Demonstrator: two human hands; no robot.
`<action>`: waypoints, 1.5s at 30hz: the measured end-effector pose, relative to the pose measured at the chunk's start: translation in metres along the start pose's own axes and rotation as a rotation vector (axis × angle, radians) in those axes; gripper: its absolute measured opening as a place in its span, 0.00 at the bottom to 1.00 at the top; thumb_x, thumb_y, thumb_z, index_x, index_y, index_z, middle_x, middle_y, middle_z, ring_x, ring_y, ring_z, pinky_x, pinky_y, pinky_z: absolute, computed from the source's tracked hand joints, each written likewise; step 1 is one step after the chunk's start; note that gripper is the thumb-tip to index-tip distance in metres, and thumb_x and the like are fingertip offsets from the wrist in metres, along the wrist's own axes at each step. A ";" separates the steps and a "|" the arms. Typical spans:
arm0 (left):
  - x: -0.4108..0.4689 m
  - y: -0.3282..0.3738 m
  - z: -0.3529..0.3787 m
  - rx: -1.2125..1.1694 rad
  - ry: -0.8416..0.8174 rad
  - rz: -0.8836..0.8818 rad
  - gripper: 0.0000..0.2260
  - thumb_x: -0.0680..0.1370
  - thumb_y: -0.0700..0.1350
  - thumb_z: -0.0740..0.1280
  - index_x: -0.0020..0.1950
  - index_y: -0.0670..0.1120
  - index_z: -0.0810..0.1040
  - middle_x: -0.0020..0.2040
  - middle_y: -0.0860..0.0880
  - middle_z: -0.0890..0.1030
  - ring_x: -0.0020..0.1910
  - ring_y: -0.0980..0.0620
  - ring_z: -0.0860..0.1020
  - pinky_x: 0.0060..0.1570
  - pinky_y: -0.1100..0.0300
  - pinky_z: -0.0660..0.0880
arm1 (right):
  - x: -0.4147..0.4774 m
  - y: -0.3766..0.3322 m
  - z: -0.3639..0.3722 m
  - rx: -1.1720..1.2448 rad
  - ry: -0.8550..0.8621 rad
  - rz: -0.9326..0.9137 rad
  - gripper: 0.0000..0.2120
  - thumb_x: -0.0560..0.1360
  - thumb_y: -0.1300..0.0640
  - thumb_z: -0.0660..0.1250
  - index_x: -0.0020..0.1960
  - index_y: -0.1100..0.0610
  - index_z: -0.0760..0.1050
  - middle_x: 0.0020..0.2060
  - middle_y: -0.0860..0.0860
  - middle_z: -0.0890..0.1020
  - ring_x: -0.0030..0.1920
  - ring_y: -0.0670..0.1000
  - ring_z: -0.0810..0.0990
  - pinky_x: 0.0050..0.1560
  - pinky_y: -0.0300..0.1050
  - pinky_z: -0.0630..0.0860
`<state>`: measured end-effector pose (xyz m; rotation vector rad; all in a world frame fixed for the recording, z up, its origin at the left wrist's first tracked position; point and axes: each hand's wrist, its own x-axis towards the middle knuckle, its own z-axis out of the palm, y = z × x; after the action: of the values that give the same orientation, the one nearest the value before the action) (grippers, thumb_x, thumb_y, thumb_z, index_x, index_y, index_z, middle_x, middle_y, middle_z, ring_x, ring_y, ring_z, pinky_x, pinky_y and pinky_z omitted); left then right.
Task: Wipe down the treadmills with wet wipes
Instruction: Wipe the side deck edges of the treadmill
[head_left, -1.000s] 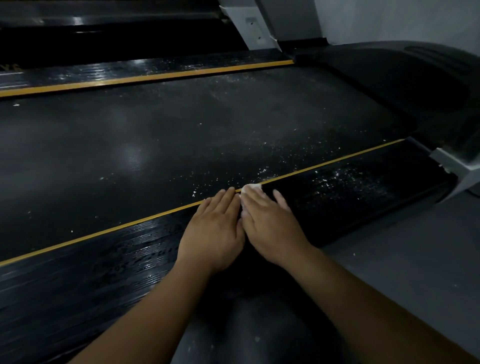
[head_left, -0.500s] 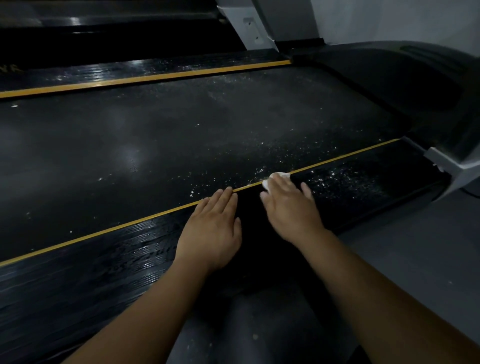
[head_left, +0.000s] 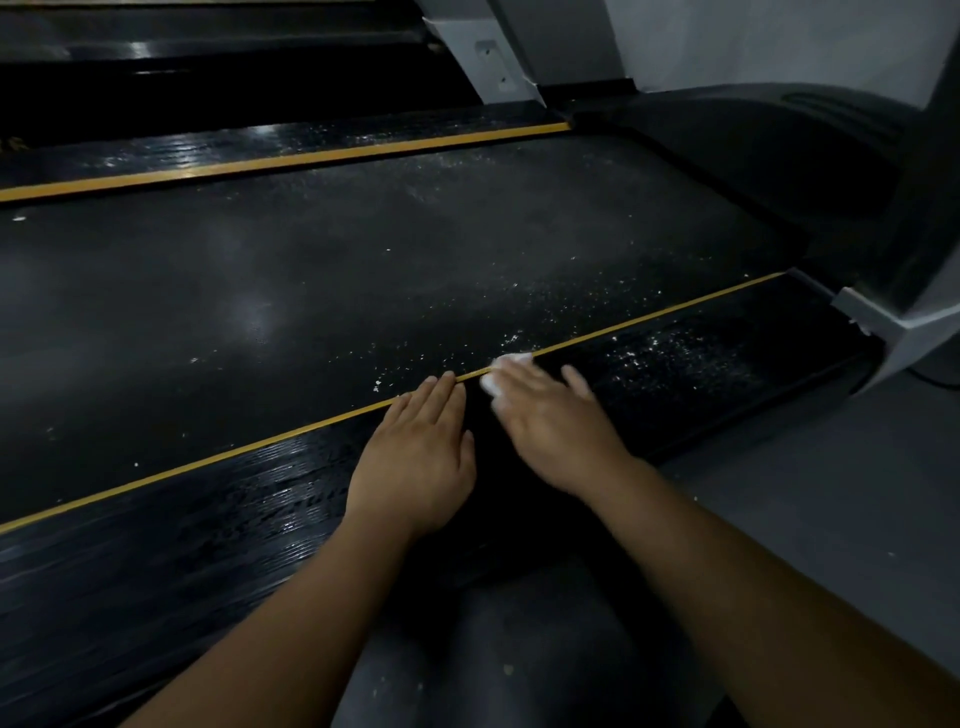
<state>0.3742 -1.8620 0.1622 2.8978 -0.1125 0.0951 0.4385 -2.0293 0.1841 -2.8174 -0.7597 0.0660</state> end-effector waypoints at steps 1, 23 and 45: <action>0.000 0.000 0.000 0.003 -0.001 -0.001 0.37 0.77 0.58 0.36 0.82 0.46 0.57 0.83 0.49 0.55 0.82 0.52 0.52 0.77 0.59 0.43 | 0.004 0.012 -0.002 0.009 0.024 0.085 0.21 0.86 0.49 0.48 0.77 0.47 0.64 0.80 0.43 0.58 0.79 0.43 0.52 0.77 0.59 0.48; -0.002 0.002 -0.005 0.021 -0.016 0.043 0.37 0.76 0.59 0.34 0.83 0.49 0.54 0.83 0.52 0.50 0.82 0.55 0.47 0.75 0.60 0.39 | -0.037 0.022 0.002 -0.050 0.091 0.176 0.30 0.80 0.42 0.40 0.75 0.45 0.67 0.78 0.42 0.63 0.78 0.43 0.58 0.76 0.61 0.52; -0.010 0.009 -0.004 0.041 -0.087 0.140 0.38 0.75 0.61 0.33 0.83 0.51 0.52 0.83 0.54 0.47 0.82 0.56 0.44 0.78 0.55 0.40 | -0.090 -0.017 0.025 -0.041 0.129 -0.017 0.28 0.79 0.41 0.49 0.74 0.50 0.70 0.75 0.47 0.69 0.77 0.48 0.64 0.75 0.59 0.56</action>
<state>0.3632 -1.8687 0.1675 2.9323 -0.3333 -0.0047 0.3495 -2.0547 0.1628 -2.8205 -0.7628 -0.1348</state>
